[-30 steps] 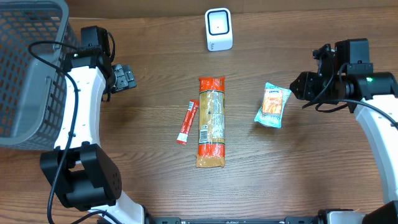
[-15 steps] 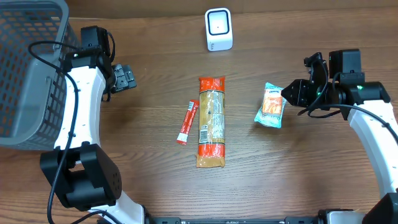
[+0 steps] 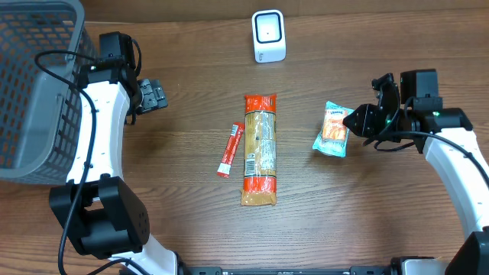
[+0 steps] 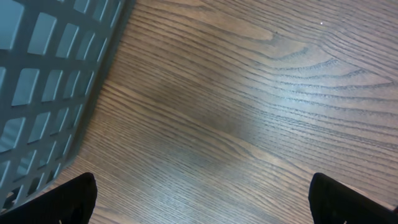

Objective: Scan the item barcode
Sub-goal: 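Move the right gripper forward over the Kleenex pack, then lower the right gripper and close it on the orange Kleenex pack, then lift the Kleenex pack and swing it left toward the scanner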

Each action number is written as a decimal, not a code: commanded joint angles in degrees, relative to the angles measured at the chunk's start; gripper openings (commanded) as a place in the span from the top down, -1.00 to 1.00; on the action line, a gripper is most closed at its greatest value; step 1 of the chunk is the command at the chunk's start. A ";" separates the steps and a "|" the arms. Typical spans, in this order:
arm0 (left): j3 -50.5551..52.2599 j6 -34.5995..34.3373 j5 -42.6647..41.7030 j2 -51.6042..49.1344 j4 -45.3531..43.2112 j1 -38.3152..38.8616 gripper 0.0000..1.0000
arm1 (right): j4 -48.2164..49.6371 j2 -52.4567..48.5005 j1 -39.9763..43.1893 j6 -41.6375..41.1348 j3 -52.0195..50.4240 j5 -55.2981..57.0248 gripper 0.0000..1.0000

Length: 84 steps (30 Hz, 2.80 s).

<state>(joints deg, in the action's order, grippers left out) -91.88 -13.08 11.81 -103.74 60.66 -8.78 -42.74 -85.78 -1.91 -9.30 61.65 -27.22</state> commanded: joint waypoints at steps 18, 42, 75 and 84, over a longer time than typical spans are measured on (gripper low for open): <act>-1.01 0.66 -0.28 0.46 -0.02 -0.09 -1.00 | 3.10 0.13 -0.72 -0.98 -2.91 -1.53 0.42; -1.01 0.66 -0.28 0.46 -0.02 -0.09 -0.99 | 10.14 5.70 6.69 -0.42 -3.78 -42.49 0.93; -1.01 0.66 -0.28 0.46 -0.02 -0.09 -1.00 | 16.26 5.81 8.63 -31.65 -3.80 -62.66 0.92; -1.01 0.66 -0.31 0.46 -0.02 -0.09 -1.00 | 36.79 8.39 8.63 -54.95 -3.78 -62.45 0.93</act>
<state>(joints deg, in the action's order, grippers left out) -91.88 -13.08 11.79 -103.74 60.66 -8.73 -11.66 -80.58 6.72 -51.53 56.58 -88.01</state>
